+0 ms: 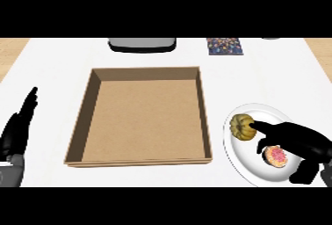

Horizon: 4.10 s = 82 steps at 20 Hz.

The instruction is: Pick the cupcake from the plate and place it in the cardboard box

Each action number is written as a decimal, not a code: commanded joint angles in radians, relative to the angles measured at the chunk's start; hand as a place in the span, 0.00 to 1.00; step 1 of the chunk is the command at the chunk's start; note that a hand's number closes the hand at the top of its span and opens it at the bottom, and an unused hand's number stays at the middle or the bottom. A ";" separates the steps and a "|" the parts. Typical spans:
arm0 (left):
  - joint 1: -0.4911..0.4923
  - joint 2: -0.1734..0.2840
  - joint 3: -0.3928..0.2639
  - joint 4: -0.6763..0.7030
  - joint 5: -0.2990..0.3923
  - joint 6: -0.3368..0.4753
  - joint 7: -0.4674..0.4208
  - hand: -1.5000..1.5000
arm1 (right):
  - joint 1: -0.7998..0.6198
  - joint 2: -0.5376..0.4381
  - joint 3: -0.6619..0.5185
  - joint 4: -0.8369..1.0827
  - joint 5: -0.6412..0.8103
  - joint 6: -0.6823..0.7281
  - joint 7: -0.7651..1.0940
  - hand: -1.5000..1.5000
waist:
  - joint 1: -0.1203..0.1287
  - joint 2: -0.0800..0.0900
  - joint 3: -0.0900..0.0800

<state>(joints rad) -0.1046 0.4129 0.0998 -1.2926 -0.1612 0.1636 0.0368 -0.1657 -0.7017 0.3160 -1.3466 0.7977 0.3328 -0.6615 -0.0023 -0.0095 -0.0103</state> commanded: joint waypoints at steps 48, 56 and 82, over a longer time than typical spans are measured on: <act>-0.056 -0.028 -0.021 -0.025 -0.035 -0.025 0.035 0.50 | -0.428 0.701 0.241 -0.500 0.514 -0.353 2.050 1.00 | 0.058 0.022 0.008; -0.090 -0.027 -0.012 0.016 -0.031 -0.039 0.025 0.50 | -0.626 0.701 0.099 -0.120 0.375 -0.517 1.991 1.00 | 0.059 0.027 0.009; -0.032 -0.039 -0.002 -0.028 -0.044 -0.029 0.039 0.50 | -0.822 0.701 -0.005 0.411 0.268 -1.250 1.821 0.00 | 0.041 0.009 0.011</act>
<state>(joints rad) -0.1692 0.3760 0.0952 -1.2906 -0.2053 0.1310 0.0606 -0.9861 -0.0075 0.3164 -0.9287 1.0203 -0.7375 1.0310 0.0564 0.0080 -0.0004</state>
